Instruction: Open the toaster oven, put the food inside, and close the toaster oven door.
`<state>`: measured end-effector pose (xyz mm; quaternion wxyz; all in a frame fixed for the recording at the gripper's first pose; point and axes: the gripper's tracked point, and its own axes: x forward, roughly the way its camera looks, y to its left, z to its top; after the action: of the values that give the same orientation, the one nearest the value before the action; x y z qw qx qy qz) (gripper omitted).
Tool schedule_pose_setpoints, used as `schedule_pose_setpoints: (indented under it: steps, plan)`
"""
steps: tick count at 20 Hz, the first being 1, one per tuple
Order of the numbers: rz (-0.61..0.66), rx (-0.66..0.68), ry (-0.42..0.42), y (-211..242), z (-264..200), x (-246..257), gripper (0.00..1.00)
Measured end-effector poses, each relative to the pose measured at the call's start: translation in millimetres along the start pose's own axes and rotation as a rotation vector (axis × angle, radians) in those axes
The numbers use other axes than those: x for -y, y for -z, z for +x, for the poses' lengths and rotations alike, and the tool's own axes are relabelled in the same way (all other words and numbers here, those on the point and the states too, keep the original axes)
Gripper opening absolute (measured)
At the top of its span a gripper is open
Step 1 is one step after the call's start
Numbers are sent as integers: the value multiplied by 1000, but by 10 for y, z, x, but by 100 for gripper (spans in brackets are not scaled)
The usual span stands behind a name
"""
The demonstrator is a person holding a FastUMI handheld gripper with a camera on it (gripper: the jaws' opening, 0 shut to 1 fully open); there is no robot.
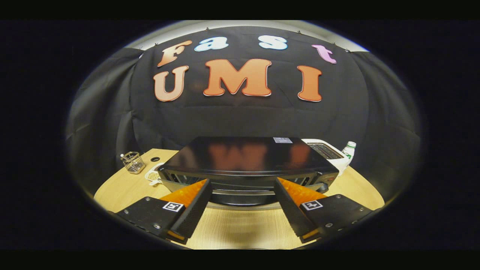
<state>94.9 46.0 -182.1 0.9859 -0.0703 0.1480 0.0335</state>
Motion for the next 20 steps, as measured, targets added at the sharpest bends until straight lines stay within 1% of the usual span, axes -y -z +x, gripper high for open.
schedule_pose_setpoints:
  steps: [5,10,11,14,16,20]
  plan:
    - [-30,-1,9,365,-371,-10,98]
    - [-48,-53,18,827,-617,-29,98]
    - [-42,-62,21,899,-641,-11,98]
    - [51,-80,7,1028,-683,16,98]
    - [54,-82,-3,1120,-691,6,98]
    - [40,-139,0,1406,-738,-18,98]
